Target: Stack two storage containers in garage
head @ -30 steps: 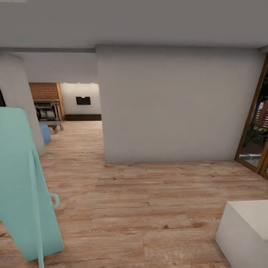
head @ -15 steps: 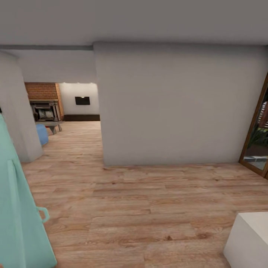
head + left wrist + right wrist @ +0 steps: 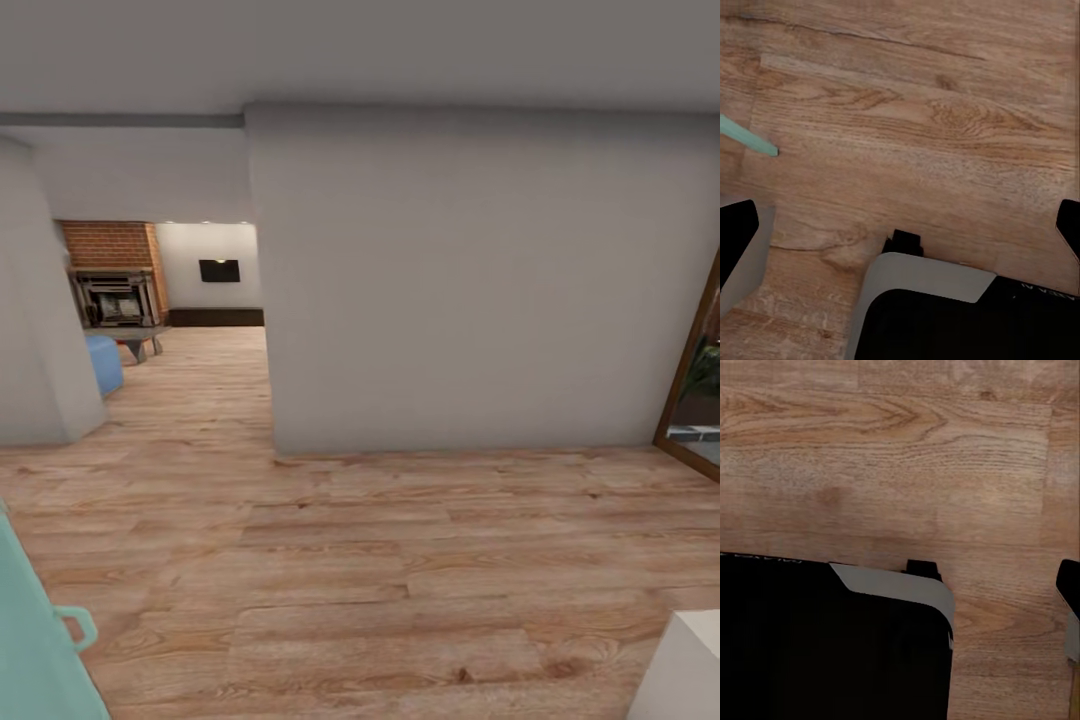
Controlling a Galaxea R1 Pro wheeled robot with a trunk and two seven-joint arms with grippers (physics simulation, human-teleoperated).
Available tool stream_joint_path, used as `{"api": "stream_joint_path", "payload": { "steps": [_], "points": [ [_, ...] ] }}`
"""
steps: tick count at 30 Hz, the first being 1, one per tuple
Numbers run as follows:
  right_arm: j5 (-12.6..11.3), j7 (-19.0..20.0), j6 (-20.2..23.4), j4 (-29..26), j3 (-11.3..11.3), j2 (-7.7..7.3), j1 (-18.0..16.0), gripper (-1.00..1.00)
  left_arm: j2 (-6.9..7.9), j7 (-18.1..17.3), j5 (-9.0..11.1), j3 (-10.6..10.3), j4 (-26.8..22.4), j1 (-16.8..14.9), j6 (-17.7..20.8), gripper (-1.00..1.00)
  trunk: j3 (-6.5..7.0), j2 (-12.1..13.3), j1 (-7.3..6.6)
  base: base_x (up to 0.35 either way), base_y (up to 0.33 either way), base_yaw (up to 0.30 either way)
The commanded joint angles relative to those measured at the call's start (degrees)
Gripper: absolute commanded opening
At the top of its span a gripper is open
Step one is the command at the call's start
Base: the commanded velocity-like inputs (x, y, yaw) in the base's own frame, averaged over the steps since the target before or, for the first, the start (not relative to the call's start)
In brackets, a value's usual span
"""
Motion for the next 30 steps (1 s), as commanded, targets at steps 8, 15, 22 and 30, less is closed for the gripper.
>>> {"api": "stream_joint_path", "payload": {
  "steps": [8, 15, 22, 30],
  "points": [
    [0.1, 0.0, -0.2, 0.2, 0.5, 0.05, -0.1, 1.0, 0.05, 0.1, 0.5, 0.0, 0.0, 0.0, -0.2, 1.0, -0.08, -0.1, 0.04, 0.322, 0.0, 0.0],
    [0.1, -0.1, -0.2, 0.2, 0.5, 0.06, -0.1, 1.0, 0.06, 0.1, 0.5, 0.0, 0.0, 0.0, -0.2, 1.0, -0.08, -0.1, 0.04, 0.321, 0.0, 0.0],
    [-0.3, 0.0, -0.3, 0.2, 0.4, -0.02, -0.1, 1.0, 0.05, 0.1, 0.5, 0.0, 0.0, 0.0, -0.2, 1.0, -0.08, -0.1, 0.04, 0.321, 0.0, 0.0],
    [0.0, 0.0, -0.3, 0.2, 0.4, -0.02, -0.1, 1.0, -0.01, 0.3, 0.5, 0.0, 0.0, 0.0, -0.1, 1.0, -0.08, -0.1, 0.04, 0.322, 0.0, 0.0]
  ]
}}
